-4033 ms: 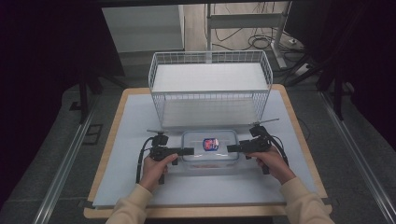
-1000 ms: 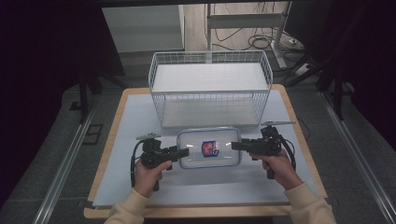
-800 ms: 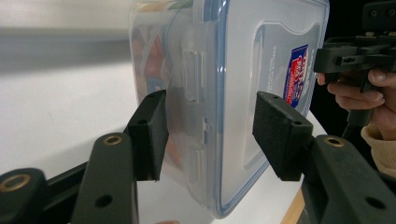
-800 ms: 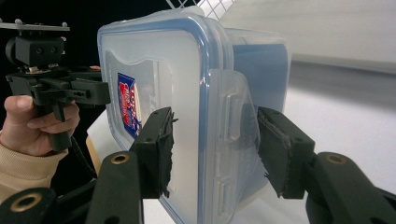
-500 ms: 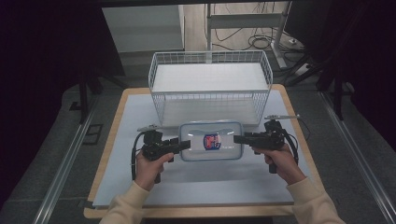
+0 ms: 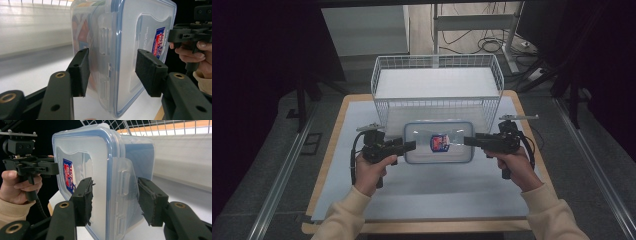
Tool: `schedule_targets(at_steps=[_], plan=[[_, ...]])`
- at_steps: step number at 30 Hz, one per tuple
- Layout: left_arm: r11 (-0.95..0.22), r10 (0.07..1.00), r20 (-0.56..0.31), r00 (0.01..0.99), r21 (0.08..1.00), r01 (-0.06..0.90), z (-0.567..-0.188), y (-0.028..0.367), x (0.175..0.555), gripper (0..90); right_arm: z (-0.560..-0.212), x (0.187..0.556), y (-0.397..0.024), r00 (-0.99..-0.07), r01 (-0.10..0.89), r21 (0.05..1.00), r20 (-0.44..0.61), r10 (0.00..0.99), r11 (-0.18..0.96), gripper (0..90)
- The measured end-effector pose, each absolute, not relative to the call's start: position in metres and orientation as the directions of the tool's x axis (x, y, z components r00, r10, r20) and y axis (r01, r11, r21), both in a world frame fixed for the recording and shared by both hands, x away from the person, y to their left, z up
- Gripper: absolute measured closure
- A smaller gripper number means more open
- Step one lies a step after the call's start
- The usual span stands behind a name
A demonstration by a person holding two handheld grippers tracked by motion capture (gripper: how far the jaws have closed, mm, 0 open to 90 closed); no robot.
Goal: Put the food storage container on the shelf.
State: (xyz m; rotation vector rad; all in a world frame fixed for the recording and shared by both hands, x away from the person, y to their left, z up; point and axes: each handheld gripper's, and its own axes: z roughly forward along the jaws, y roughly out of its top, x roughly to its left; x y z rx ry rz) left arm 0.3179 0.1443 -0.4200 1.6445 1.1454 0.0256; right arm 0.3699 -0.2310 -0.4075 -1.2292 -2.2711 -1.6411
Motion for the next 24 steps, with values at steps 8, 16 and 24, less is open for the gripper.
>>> schedule_targets(at_steps=[8, 16, 24], plan=[[0.056, 0.675, -0.504, 0.539, 0.763, 0.644, -0.406, 0.148, 0.320, 46.6, -0.394, 0.372, -0.228, -0.681, 0.628, 0.772, 0.484, 0.550, 0.099, 47.9], [0.069, 0.674, -0.501, 0.543, 0.774, 0.629, -0.392, 0.151, 0.328, 46.3, -0.378, 0.376, -0.224, -0.688, 0.611, 0.786, 0.468, 0.555, 0.094, 48.1], [0.071, 0.667, -0.490, 0.561, 0.791, 0.608, -0.374, 0.153, 0.334, 46.1, -0.358, 0.380, -0.224, -0.703, 0.586, 0.805, 0.447, 0.554, 0.095, 49.7]])
